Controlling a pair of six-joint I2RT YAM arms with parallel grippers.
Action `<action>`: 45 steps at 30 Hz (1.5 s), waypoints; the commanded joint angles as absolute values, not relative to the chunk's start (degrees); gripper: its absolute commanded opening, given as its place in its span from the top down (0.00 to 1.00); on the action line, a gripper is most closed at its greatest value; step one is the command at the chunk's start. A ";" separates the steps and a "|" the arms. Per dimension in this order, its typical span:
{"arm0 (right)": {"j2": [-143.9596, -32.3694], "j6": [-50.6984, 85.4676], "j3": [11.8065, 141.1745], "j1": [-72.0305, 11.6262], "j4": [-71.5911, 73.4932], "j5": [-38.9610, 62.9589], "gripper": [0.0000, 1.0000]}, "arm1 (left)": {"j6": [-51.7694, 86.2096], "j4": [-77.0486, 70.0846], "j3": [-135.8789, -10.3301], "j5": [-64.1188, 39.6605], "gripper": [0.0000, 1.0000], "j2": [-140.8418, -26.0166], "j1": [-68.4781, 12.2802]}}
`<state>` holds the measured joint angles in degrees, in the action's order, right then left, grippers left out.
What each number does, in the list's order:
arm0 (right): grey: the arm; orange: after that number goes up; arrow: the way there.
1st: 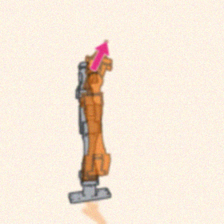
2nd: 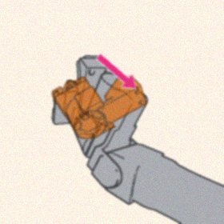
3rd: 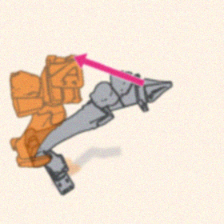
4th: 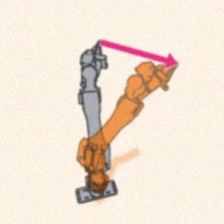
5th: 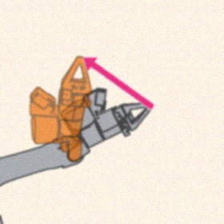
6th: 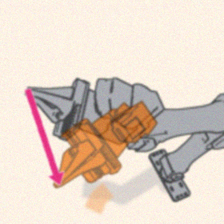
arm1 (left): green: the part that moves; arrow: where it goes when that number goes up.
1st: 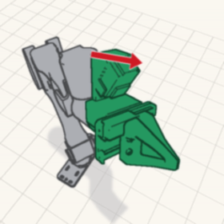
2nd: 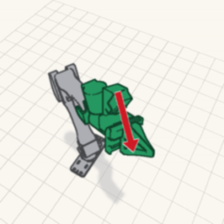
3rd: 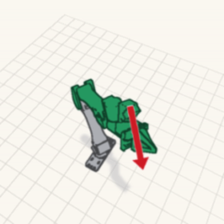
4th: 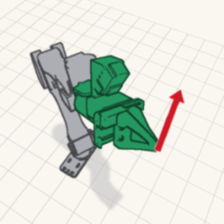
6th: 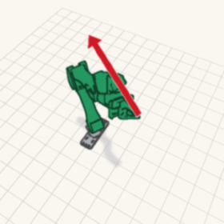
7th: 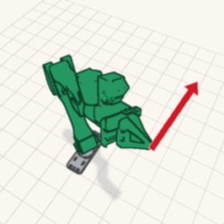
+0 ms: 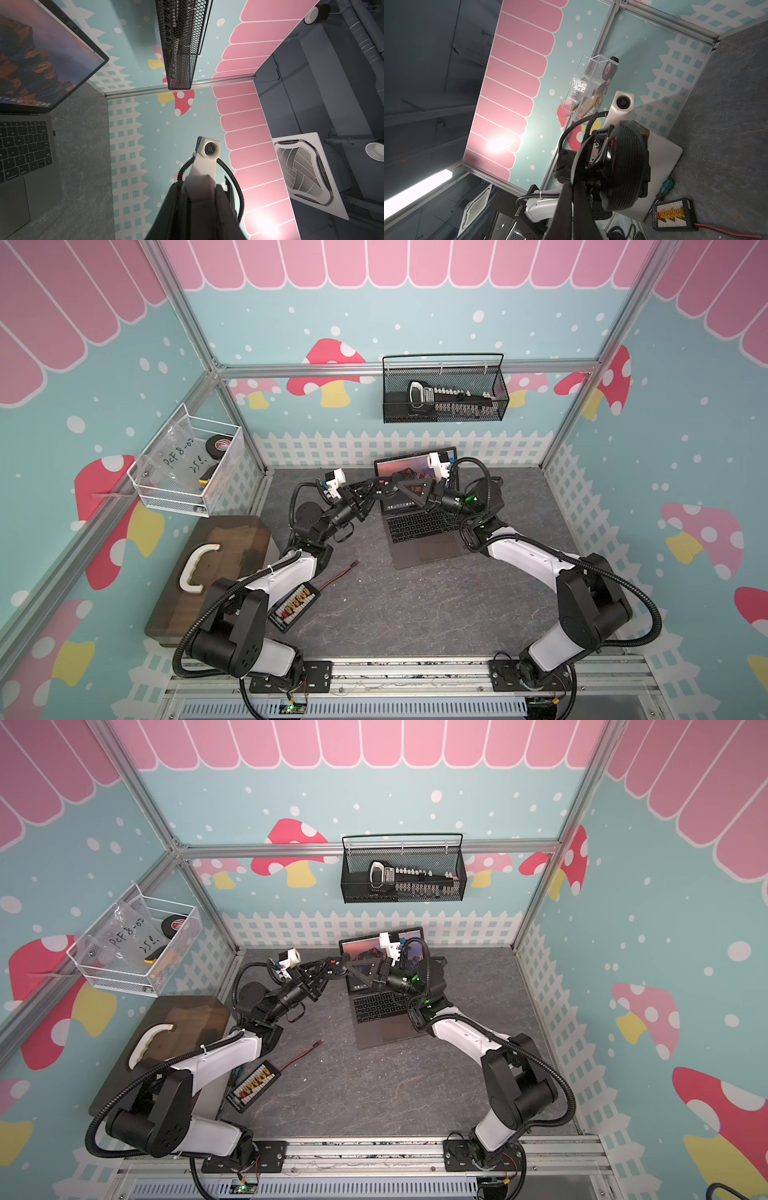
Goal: Insert the wireless mouse receiver into the laptop
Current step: Close the lid on the mouse.
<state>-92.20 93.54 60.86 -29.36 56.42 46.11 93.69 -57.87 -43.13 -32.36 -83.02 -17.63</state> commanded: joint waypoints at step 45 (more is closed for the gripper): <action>-90.72 90.16 60.64 -30.09 51.48 43.68 0.80 | 93.25 -57.17 -42.61 -31.64 1.00 -80.38 -17.22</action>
